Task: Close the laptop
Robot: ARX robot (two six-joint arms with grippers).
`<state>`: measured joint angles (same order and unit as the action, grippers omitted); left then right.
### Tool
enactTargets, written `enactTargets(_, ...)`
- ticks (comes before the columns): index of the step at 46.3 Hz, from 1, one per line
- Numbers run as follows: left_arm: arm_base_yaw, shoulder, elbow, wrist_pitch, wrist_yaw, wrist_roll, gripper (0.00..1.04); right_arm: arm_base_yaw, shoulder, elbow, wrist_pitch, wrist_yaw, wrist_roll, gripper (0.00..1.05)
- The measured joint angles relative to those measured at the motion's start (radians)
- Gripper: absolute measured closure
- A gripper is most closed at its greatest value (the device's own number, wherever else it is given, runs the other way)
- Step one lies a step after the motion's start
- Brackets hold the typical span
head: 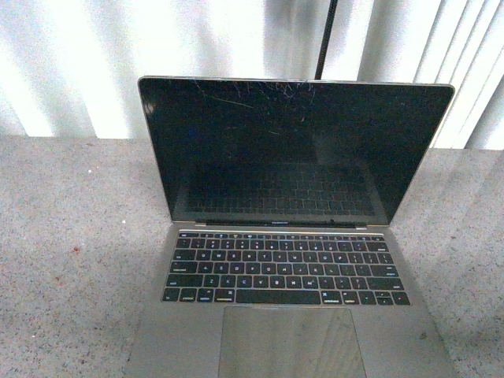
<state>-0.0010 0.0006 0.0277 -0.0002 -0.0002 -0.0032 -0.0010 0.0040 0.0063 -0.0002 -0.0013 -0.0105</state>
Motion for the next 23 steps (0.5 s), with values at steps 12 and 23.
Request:
enactTargets(12,-0.101,0.224,0.09,-0.232,-0.377,-0.255,0.07,-0.047,0.219,0.055,-0.061,-0.077,0.014,0.07)
enactTargets(23,-0.118,0.434,0.089,0.033,-0.381,-0.424,0.07,-0.154,0.48,0.065,0.224,-0.167,0.0,0.07)
